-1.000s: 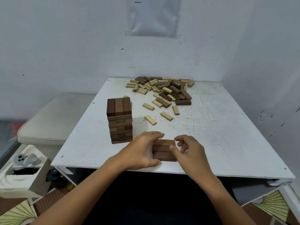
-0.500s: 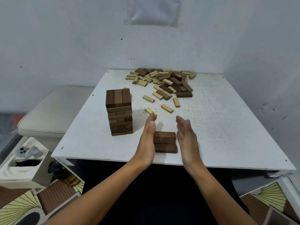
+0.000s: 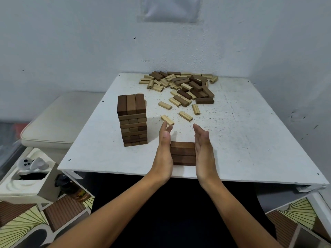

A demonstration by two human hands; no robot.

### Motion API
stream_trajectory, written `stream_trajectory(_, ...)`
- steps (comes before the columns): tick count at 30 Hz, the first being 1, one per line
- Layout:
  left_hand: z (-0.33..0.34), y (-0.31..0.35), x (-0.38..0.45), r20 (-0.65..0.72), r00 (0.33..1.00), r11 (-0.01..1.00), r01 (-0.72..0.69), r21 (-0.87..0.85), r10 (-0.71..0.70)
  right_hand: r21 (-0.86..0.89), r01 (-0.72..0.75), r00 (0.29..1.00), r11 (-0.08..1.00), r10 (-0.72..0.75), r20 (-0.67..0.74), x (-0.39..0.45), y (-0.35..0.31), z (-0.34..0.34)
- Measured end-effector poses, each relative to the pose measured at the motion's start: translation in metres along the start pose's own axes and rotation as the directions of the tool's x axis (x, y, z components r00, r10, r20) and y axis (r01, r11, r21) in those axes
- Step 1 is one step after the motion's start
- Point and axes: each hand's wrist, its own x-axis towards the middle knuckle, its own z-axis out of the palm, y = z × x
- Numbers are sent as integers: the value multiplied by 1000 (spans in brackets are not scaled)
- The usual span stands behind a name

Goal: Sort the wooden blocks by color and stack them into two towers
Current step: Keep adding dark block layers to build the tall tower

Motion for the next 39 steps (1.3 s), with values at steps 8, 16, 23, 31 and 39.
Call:
stream_trajectory(8, -17, 7, 3, 74, 997, 946, -44, 320, 21, -88, 56, 998, 995, -54, 23, 4, -6, -15)
stream_trajectory(16, -63, 14, 14, 433, 900, 525, -392, 756, 48, -651, 259, 901, 714, 64, 428, 24, -18, -66)
stream_trajectory(23, -64, 11, 26, 495, 867, 416, -430, 801, -57, -749, 289, 858, 596, 186, 478, 34, -9, -72)
stream_trajectory(31, -63, 9, 30, 518, 854, 435, -452, 779, -41, -713, 361, 863, 601, 75, 500, 32, -8, -73)
stream_trajectory(39, -64, 4, 31, 519, 855, 477, -454, 753, -6, -689, 377, 873, 620, 11, 488, 29, -7, -73)
